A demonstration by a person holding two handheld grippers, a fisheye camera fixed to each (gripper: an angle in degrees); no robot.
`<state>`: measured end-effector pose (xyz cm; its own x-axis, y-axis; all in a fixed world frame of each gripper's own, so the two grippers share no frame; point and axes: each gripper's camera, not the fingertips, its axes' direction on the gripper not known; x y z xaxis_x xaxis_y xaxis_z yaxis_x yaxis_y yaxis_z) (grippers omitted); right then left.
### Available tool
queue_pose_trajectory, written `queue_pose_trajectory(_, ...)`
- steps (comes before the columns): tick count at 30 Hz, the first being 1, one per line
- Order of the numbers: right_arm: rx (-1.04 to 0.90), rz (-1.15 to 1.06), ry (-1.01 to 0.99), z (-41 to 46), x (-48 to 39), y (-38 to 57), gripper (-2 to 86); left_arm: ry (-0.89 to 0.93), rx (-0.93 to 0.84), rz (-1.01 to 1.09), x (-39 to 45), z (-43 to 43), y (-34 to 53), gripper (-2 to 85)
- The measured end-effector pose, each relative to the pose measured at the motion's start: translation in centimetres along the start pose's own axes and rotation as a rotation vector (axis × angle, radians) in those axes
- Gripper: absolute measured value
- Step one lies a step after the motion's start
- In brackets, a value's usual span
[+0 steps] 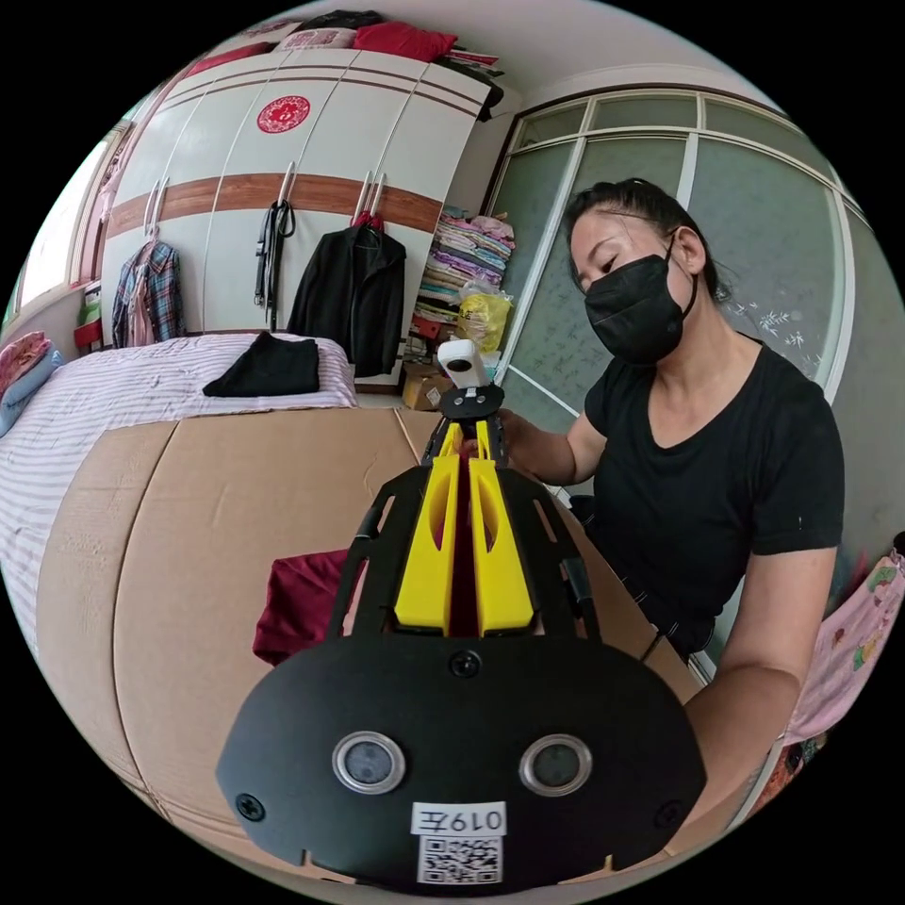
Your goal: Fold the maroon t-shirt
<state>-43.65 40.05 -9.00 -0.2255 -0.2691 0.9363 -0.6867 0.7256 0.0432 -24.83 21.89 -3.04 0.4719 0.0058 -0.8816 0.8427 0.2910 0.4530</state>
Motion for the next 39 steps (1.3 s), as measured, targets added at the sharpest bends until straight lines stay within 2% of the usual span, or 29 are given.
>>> queue_pose_trajectory(13, -0.064, 0.060, -0.065, -0.1, 4.0, -0.7, 11.3, -0.070, -0.060, -0.128, -7.7, 2.3, -1.6, 1.5)
queue_pose_trajectory(20, -0.080, 0.098, -0.058, -0.5, 6.7, -1.6, 9.0, -0.176, -0.295, -0.322, -14.3, 7.4, -2.0, 1.6)
queue_pose_trajectory(33, -0.127, 0.150, -0.106, -1.8, 11.3, -3.1, 6.2, -0.156, -0.526, -0.314, -19.6, 13.6, -4.6, 1.3)
queue_pose_trajectory(39, -0.185, 0.158, -0.109, -2.3, 13.4, -4.2, 1.3, -0.159, -0.602, -0.289, -20.5, 15.6, -5.6, 1.3)
